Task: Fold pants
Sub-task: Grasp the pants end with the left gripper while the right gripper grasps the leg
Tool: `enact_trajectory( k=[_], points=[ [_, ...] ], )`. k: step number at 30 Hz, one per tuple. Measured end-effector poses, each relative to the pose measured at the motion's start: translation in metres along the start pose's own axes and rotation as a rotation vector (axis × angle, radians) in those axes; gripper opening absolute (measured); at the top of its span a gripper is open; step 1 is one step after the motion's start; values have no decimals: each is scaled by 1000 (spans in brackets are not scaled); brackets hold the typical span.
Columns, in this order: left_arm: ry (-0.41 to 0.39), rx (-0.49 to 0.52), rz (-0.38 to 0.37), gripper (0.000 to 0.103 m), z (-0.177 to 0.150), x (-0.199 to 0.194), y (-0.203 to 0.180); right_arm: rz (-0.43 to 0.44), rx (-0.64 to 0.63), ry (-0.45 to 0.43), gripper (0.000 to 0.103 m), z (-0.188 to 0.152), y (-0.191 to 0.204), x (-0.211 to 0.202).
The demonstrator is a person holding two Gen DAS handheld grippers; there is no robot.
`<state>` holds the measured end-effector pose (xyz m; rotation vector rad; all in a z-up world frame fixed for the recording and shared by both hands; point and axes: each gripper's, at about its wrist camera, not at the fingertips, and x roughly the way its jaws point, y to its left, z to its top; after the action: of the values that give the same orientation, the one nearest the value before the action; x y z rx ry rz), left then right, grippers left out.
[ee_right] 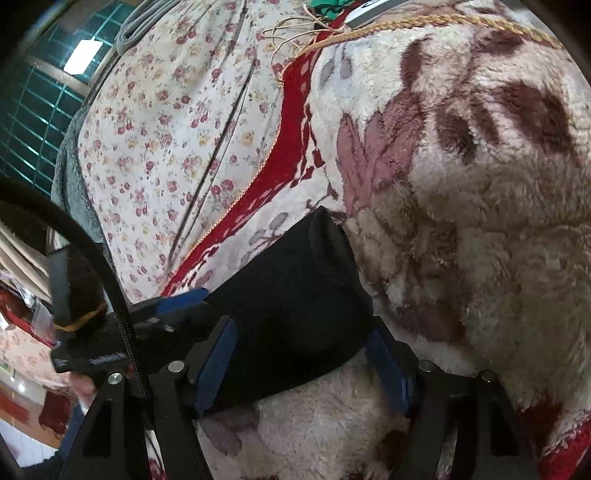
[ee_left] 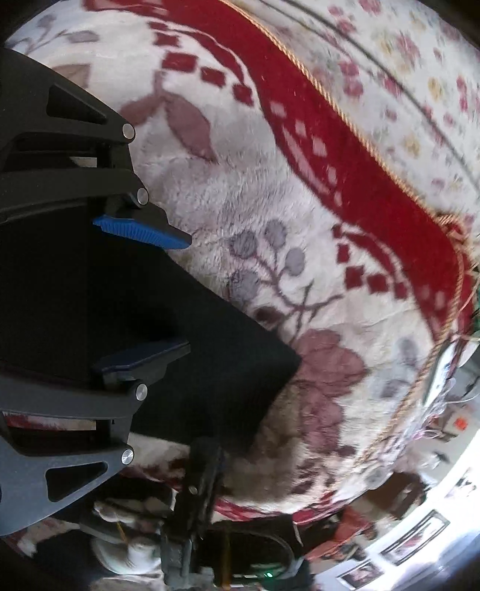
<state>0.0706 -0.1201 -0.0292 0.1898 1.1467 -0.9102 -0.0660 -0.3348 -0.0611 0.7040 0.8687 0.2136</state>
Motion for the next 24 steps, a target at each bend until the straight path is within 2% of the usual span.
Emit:
enact_trajectory(
  k=[4, 8, 9, 10, 11, 13, 14, 16, 17, 18, 20, 24],
  points=[
    [26, 9, -75, 50, 7, 9, 5, 4, -1, 3, 70, 1, 0, 0],
    [53, 15, -124, 64, 12, 19, 4, 2, 3, -9, 70, 0, 1, 2],
    [58, 29, -121, 64, 13, 21, 2, 2, -1, -10, 69, 0, 2, 2],
    [75, 52, -101, 65, 15, 25, -3, 4, -5, -11, 58, 1, 3, 4],
    [90, 74, -79, 65, 17, 26, -7, 8, -1, -9, 42, 1, 2, 7],
    [100, 100, -54, 55, 20, 26, -14, 17, 23, 3, 29, 1, 0, 16],
    [93, 111, -61, 45, 20, 25, -17, 25, 24, -4, 22, 1, 0, 18],
    [81, 111, -56, 41, 19, 24, -18, 77, 54, -18, 17, 1, -3, 19],
    [66, 101, -60, 31, 18, 21, -17, 110, 70, -35, 17, 1, -5, 18],
    [56, 91, -70, 16, 18, 19, -16, 133, 78, -46, 16, 1, -6, 15],
    [34, 51, -100, 15, 17, 12, -12, 185, 80, -68, 16, 1, -3, 11],
    [-10, 40, -94, 13, 13, -2, -17, 253, 40, -88, 15, 2, 17, 1]
  ],
)
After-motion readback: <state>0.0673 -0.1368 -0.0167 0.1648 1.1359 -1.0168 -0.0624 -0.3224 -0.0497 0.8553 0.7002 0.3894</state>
